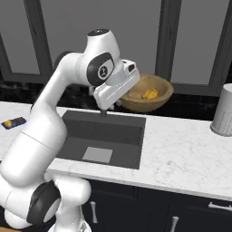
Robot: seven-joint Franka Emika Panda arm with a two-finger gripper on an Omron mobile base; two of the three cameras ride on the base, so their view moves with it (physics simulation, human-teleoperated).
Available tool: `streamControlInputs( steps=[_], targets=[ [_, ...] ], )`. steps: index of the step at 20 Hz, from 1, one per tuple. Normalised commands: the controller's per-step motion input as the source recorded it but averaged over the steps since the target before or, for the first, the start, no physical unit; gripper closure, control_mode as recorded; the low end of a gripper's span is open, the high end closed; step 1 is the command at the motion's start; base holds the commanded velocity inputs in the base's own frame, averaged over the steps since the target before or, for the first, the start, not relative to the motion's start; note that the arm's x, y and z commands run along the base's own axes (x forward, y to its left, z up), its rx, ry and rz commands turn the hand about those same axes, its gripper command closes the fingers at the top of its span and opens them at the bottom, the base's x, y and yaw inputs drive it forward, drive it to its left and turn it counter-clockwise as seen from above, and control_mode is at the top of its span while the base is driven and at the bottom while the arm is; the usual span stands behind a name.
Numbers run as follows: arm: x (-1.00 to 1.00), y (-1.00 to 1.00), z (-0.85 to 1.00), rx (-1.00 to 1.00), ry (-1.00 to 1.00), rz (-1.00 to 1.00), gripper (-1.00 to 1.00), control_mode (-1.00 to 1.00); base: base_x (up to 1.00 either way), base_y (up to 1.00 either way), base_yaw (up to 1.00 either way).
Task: Pick the squash from the sink and place it in the bowl. Then pick the bowl and place it in the microwave. Then close the microwave door and press the start button.
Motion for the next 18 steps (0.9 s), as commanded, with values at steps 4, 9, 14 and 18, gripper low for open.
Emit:
streamControlInputs(
  steps=[4, 9, 14, 18],
  targets=[
    [-0.2, 0.42, 0.36, 0.04, -0.01, 0.15, 1.0, -1.0, 0.0, 0.0, 0.0],
    [-0.27, 0.33, 0.35, 0.04, -0.03, 0.15, 1.0, -1.0, 0.0, 0.0, 0.0],
    [-0.31, 0.39, 0.03, 0.01, -0.02, 0.13, 1.0, -1.0, 0.0, 0.0, 0.0],
    [-0.39, 0.28, 0.0, 0.0, -0.11, 0.07, 1.0, -1.0, 0.0, 0.0, 0.0]
  ],
)
